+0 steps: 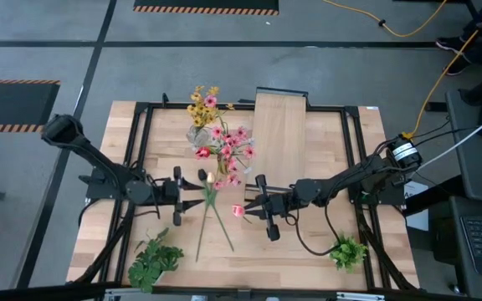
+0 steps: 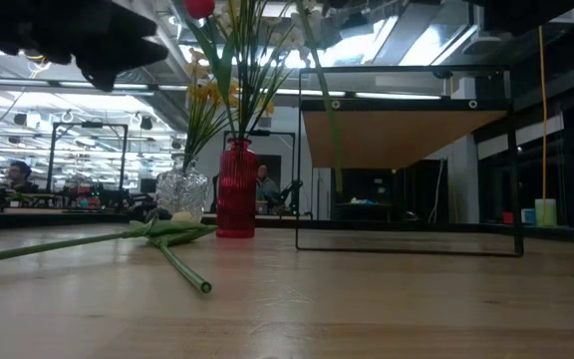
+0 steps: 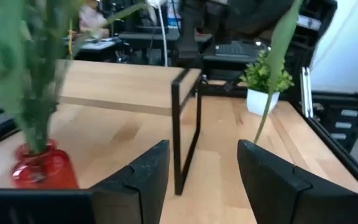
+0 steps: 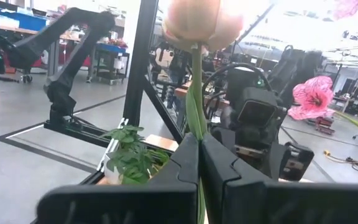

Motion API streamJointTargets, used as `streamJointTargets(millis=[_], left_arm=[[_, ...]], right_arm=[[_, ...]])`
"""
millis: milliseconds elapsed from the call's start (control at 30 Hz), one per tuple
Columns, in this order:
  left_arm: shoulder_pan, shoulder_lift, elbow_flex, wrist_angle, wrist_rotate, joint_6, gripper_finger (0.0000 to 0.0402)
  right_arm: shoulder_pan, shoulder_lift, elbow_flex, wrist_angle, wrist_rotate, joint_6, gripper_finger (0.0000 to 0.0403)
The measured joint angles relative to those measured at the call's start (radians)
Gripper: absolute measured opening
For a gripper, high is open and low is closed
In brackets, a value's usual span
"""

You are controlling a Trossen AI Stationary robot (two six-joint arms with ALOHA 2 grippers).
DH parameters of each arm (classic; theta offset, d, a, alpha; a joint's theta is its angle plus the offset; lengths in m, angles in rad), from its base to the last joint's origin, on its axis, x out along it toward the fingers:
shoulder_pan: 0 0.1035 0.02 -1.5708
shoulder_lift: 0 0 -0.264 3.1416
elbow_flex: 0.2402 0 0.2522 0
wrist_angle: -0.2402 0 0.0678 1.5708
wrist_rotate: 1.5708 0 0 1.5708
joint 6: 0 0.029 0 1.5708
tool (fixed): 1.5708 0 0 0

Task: Pick and place flowers into a vace then onto a shelf
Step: Put the pink tulip into the transparent vase

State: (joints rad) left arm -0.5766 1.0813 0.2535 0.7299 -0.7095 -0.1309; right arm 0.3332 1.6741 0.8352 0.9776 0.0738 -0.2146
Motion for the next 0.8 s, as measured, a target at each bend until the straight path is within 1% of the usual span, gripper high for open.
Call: streamJointTargets(millis=[100,333,500,633,800], left_arm=[[0.023,0.08,0.045,0.015,0.056,0.002,0.0182],[0.071,0.28,0.203,0.016,0.184,0.038,0.0184],[0.103,0.387,0.317,0.018,0.212,0.048,0.0184],[0.123,0.45,0.381,0.025,0.22,0.048,0.0184],[0.141,0.507,0.393,0.171,0.344,0.06,0.0184]], right_arm=[[-0.001,0.0,0.0,0.001,0.0,0.0,0.0],[-0.001,0.0,0.0,-0.001,0.0,0.002,0.0],[0.002,0.0,0.0,-0.001,0.0,0.003,0.0],[0.012,0.0,0.0,-0.002,0.0,0.0,0.0],[0.015,0.0,0.001,-0.011,0.0,-0.005,0.0]])
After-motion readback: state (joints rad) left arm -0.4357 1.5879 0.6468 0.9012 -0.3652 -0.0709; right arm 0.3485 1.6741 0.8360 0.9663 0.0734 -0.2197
